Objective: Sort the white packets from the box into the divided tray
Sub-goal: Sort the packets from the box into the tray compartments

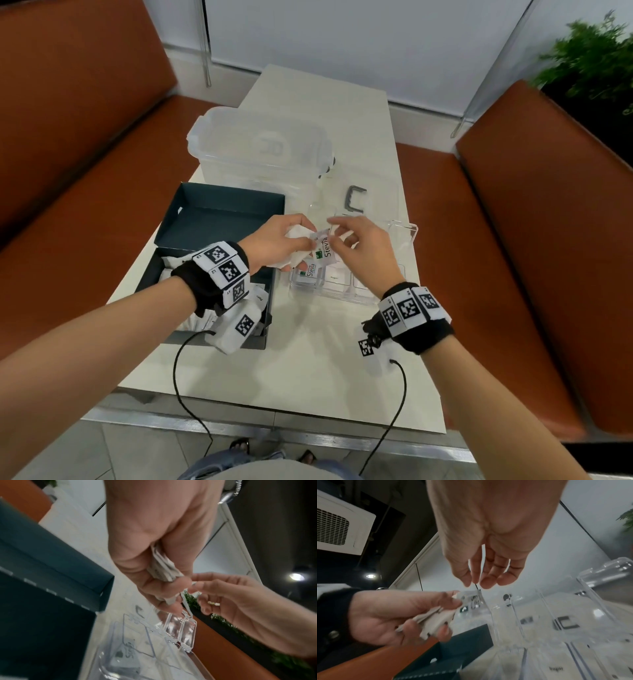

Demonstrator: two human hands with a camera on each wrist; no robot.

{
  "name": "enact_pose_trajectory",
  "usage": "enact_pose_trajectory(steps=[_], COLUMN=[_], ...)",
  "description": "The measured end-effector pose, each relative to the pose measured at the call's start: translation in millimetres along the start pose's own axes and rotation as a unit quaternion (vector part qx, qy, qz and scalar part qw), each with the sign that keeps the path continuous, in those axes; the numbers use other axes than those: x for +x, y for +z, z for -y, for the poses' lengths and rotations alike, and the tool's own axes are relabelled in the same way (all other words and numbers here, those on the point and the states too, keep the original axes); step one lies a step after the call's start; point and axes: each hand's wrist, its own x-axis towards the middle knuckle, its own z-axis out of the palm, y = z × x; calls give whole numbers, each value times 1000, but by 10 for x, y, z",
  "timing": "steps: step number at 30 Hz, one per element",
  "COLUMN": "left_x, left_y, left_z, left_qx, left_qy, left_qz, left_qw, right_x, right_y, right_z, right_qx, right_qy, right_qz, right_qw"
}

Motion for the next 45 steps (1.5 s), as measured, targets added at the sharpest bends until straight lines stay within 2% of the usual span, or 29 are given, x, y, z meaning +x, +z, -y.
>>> enact_pose_trajectory(steps=[3,5,9,11,20,29,33,39,45], left_x=[-3,7,26,24,-43,-65,-78,-75,-58], left_y=[-58,-102,-235,-296,-364,-369,-373,-405,-386], left_z=[-59,-106,-124,-94,51,98,117,154,171], left_qx=[35,48,58,46,26,15,11,8,5], left_qy=[29,49,63,52,35,30,27,24,22], left_qz=[24,10,-78,-102,-96,-82,-82,-81,-75], left_qw=[999,998,993,992,994,996,996,996,997], right_x=[194,314,469,497,456,410,405,505,550], right_y=[-80,-91,-46,38,507,742,764,719,715], right_z=[56,75,28,-21,-261,-373,-409,-436,-414], right_qx=[-41,-61,-46,-63,-209,-345,-351,-314,-307], right_qy=[-14,-30,-21,-7,12,-40,-40,9,20], right_qz=[61,96,35,27,106,149,168,197,176], right_qw=[997,993,998,998,972,926,920,929,935])
